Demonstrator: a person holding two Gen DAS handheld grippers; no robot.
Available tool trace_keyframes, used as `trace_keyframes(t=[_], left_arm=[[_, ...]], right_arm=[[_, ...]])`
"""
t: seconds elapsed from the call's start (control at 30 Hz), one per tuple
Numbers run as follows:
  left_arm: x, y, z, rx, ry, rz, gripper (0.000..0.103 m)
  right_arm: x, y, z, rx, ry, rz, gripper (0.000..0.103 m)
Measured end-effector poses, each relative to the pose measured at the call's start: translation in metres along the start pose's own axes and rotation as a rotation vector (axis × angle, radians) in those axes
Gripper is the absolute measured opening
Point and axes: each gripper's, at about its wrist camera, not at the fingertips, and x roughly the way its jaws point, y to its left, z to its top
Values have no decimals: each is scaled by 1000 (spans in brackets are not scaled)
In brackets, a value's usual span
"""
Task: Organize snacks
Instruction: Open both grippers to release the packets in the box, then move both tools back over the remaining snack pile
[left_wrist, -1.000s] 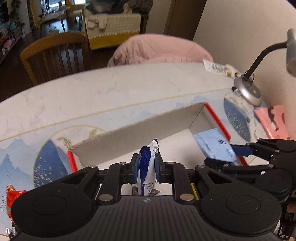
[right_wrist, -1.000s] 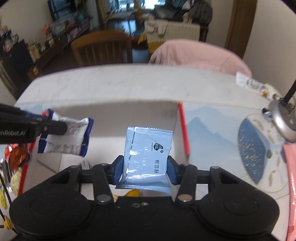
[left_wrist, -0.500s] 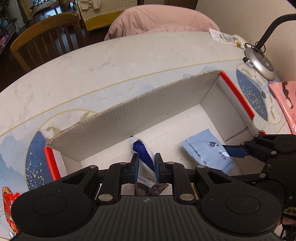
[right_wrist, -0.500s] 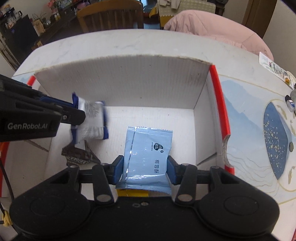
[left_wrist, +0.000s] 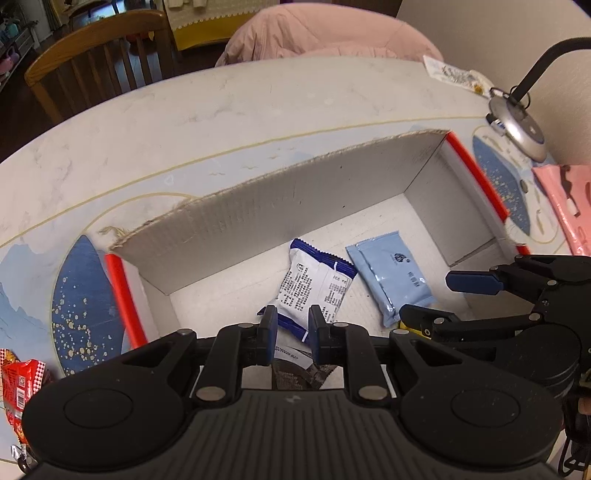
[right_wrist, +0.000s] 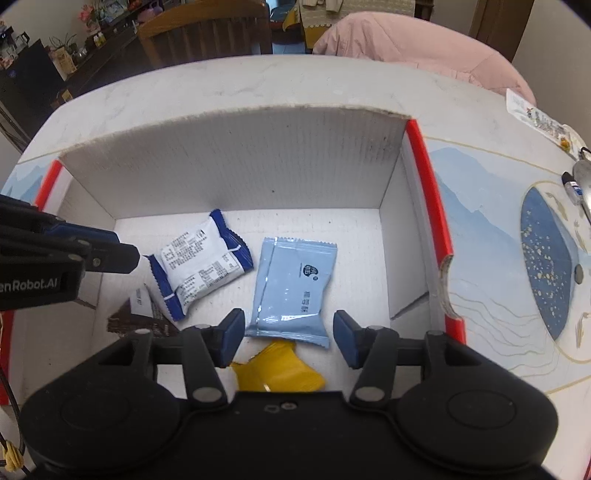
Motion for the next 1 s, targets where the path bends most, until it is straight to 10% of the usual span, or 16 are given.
trace_keyframes(t=[0.9, 1.0], left_arm=[[-124, 34, -73, 40, -232, -120, 30], [-137, 45, -86, 46, -255, -131, 46]], right_arm=[[-124, 68, -36, 72, -269, 58, 72], [-131, 84, -43, 75, -294, 67, 77]])
